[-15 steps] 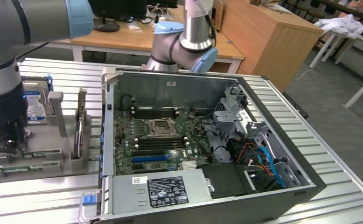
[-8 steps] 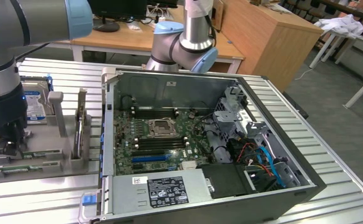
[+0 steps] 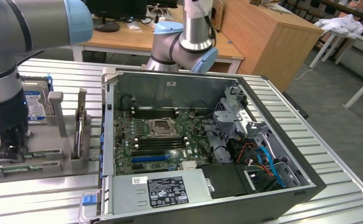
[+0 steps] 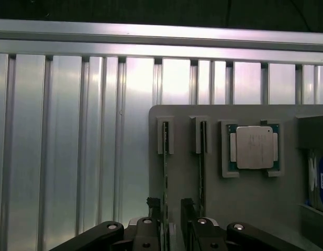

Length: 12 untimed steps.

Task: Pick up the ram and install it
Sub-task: 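Pick up the ram and move it above insertion slot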

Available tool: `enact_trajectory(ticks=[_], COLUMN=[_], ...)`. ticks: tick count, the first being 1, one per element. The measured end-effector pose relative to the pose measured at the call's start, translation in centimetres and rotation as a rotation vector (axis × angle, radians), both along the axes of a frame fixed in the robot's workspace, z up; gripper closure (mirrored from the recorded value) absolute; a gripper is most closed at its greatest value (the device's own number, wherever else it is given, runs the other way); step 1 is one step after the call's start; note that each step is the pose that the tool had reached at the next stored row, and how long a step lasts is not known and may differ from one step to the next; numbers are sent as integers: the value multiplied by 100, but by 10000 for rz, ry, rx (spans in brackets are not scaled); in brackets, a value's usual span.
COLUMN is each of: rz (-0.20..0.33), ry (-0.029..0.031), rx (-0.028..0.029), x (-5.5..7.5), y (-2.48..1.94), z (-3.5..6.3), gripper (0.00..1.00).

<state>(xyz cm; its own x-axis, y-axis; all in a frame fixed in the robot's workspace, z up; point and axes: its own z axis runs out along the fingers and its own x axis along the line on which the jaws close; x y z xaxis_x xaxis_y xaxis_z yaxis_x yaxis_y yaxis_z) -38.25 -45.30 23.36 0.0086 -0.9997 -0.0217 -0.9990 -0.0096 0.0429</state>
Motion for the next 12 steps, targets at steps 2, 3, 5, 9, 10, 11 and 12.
enact_trajectory(ticks=[2, 3, 5, 9, 10, 11, 12], rz=[-1, 0, 1, 0, 0, 0, 0], ry=[0, 0, 0, 0, 0, 0, 1], rx=[0, 1, 1, 1, 1, 0, 0], x=[0, 0, 0, 0, 0, 0, 0], y=[-2, -4, -6, -9, -9, -10, -10], z=[-33, -50, -81, -135, -143, -145, -145], gripper=[70, 70, 70, 70, 70, 70, 70])
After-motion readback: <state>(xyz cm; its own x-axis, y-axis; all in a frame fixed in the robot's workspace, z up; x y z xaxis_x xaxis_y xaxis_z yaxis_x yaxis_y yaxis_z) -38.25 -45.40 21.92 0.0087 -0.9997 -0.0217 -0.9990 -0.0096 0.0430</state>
